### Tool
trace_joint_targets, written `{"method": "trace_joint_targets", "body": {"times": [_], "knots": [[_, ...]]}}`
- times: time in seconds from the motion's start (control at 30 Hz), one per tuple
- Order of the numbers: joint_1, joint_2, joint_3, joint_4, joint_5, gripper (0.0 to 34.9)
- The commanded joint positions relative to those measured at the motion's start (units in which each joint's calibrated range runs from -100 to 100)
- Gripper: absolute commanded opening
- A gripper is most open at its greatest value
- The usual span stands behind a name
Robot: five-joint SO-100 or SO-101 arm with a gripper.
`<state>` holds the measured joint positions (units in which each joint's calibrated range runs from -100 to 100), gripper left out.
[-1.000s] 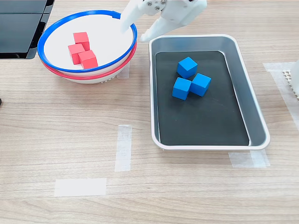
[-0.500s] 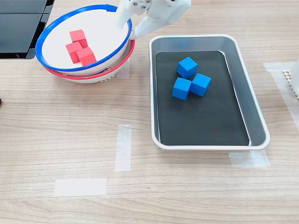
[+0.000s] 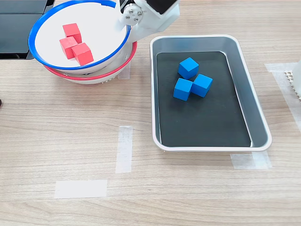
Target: Resolve any anomalies and move all blocks to matching dishes
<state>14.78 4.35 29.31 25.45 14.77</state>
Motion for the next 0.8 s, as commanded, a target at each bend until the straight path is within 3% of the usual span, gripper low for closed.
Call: {"method": "trace_joint_targets", "body": {"times": [0.0, 0.77], "knots": [[-0.33, -0.64, -3.87, 1.09, 0.15, 0.3], [-0.99, -13.77, -1.41, -2.54, -1.51, 0.0]]}}
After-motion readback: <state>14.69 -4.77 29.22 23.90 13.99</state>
